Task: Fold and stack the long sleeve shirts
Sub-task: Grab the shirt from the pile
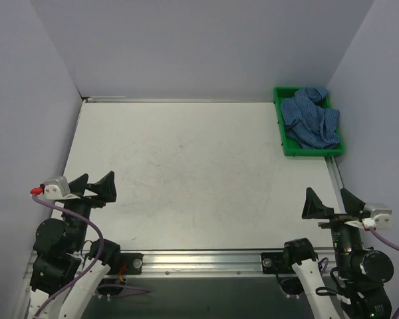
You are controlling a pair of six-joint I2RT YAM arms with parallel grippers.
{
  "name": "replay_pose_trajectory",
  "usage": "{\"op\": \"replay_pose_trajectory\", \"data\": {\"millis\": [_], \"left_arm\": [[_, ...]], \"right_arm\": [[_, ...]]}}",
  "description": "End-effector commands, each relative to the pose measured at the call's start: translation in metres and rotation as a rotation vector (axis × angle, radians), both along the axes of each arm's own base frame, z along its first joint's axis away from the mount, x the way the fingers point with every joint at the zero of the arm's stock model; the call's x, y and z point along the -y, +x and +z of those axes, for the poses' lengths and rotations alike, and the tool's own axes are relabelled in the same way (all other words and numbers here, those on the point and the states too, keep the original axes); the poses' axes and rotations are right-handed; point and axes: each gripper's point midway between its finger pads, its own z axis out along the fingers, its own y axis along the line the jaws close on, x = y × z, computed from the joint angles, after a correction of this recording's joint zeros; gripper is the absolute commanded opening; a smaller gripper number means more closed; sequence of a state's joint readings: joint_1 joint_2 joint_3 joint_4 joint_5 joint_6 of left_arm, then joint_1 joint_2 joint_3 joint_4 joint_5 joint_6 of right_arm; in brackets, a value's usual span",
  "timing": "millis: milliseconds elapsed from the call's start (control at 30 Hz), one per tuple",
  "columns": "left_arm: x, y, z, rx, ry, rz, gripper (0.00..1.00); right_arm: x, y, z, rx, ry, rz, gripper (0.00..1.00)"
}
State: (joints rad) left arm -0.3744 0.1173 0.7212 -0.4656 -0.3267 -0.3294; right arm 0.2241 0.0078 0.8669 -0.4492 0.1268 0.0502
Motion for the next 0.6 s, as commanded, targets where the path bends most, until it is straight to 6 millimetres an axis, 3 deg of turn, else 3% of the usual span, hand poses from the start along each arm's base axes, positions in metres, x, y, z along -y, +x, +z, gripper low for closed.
{"op": "replay_pose_trajectory", "data": {"millis": [0, 167, 300, 333, 400, 467, 500, 533, 567], "left_arm": [[0.006, 0.004, 0.005, 0.024, -0.005, -0.023, 0.98], [0.015, 0.023, -0.019, -0.080, 0.024, -0.031, 0.97], [0.030, 0.040, -0.039, -0.191, 0.055, -0.076, 0.97], [0.035, 0.046, -0.047, -0.236, 0.065, -0.083, 0.97], [0.045, 0.055, -0.062, -0.312, 0.086, -0.116, 0.98], [0.050, 0.059, -0.070, -0.371, 0.104, -0.135, 0.97], [0.052, 0.063, -0.080, -0.416, 0.121, -0.136, 0.97], [0.052, 0.065, -0.083, -0.437, 0.128, -0.134, 0.97], [0.052, 0.065, -0.091, -0.467, 0.139, -0.134, 0.97]], "right_arm": [[-0.003, -0.010, 0.015, 0.073, 0.004, 0.032, 1.00], [-0.020, -0.008, 0.021, 0.087, 0.005, 0.123, 1.00], [-0.030, 0.021, 0.017, -0.055, 0.044, 0.135, 1.00], [-0.035, 0.039, 0.010, -0.130, 0.052, 0.135, 1.00], [-0.046, 0.051, 0.018, -0.167, 0.120, 0.167, 1.00], [-0.048, 0.082, 0.011, -0.269, 0.175, 0.119, 1.00], [-0.047, 0.089, 0.023, -0.269, 0.211, 0.098, 1.00], [-0.052, 0.112, 0.012, -0.348, 0.225, 0.076, 1.00], [-0.050, 0.122, 0.008, -0.377, 0.247, 0.040, 1.00]]}}
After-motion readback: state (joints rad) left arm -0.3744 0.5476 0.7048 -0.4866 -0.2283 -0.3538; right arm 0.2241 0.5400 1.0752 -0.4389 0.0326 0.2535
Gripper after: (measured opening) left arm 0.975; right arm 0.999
